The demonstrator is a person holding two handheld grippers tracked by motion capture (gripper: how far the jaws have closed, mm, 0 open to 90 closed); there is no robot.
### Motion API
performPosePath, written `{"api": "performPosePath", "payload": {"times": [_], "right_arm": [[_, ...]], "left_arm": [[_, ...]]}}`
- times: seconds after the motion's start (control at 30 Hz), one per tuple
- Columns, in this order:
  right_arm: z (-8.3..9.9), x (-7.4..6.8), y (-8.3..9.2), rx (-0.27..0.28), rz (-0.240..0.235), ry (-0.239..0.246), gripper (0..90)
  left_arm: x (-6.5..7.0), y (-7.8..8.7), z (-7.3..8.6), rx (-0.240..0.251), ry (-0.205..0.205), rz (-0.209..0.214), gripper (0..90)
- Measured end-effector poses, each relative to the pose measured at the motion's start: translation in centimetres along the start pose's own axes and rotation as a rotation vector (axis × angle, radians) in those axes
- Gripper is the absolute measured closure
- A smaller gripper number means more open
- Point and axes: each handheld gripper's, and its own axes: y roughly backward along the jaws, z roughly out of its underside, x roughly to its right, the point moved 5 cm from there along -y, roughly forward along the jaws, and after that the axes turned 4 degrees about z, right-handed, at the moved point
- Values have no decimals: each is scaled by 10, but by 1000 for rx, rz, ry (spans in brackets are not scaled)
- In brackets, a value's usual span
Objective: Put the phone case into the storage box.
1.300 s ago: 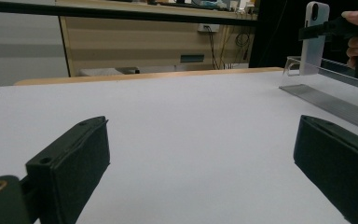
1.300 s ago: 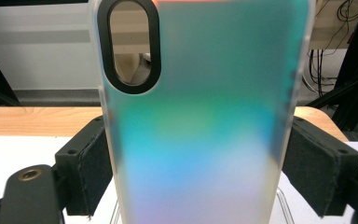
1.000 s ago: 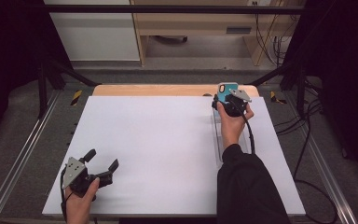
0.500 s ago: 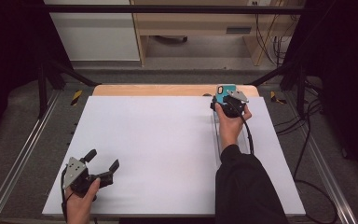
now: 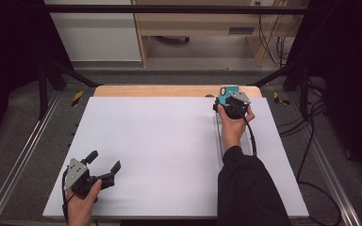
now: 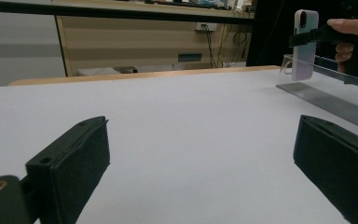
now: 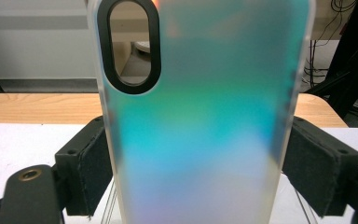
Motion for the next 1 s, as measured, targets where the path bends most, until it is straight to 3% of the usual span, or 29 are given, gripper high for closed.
{"api": "performPosePath", "payload": {"times": [1.0], "right_arm": [[5,-3,-1,-13,-14,1,171]], "left_arm": [[0,0,0,-1,-5,-3,32]]}}
